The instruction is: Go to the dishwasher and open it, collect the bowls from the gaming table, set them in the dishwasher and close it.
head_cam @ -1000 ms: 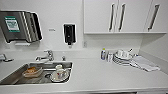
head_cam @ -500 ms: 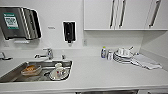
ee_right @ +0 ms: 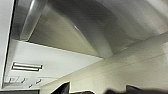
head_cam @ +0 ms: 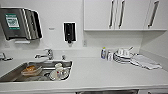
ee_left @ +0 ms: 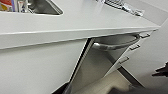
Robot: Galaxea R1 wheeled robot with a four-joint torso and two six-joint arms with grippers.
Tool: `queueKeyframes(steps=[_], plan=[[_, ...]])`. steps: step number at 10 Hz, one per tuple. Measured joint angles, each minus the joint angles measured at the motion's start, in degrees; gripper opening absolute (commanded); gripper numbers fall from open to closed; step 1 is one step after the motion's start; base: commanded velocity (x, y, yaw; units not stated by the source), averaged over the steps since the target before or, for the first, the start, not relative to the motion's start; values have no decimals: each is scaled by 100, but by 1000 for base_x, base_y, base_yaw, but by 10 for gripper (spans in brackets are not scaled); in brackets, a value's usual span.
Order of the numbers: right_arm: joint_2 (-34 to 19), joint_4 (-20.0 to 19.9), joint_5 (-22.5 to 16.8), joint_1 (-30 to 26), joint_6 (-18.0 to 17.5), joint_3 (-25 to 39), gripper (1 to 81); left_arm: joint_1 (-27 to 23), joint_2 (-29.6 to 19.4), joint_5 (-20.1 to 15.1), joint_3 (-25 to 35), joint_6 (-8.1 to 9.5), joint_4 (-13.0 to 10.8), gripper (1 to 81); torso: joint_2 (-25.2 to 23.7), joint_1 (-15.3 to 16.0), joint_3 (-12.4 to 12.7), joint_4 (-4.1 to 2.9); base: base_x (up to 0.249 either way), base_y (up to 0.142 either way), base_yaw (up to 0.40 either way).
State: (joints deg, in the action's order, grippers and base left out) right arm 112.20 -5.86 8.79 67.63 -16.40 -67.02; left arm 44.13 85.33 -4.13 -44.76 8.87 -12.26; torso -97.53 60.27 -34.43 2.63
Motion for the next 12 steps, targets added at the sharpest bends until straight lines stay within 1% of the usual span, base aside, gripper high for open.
queueKeyframes(steps=[1,2,4,5,7,8,9,10,12], plan=[[-33,0,-59,-135,-124,52,811,0,80,-7,0,0,-2,811,0,0,0,0,0,0,0],[-62,-2,-235,-311,-282,126,811,2,182,-9,-2,0,-2,811,0,2,0,0,0,0,0],[-110,-2,-722,-774,-664,256,811,2,232,-7,-5,-1,-5,811,0,2,0,0,0,0,0],[-158,-4,-879,-975,-970,308,811,2,258,4,-10,-6,-5,811,0,2,0,0,0,0,0],[-169,-2,-1251,-1296,-1993,346,811,-61,295,12,-11,-9,-5,811,0,2,0,0,0,0,0],[-173,-2,-1385,-1497,-2466,357,811,-196,295,44,-11,-6,-7,811,0,2,0,0,0,0,0],[-189,0,-1532,-1673,-2817,363,811,-221,323,69,-5,-4,-7,811,0,2,0,0,0,0,0],[-204,0,-1645,-1825,-3067,368,811,-227,356,69,12,-1,-5,811,0,2,0,0,0,0,0],[-154,2,-1799,-2100,-3410,368,811,-328,356,69,22,0,-2,811,0,2,-2,0,0,0,0]])
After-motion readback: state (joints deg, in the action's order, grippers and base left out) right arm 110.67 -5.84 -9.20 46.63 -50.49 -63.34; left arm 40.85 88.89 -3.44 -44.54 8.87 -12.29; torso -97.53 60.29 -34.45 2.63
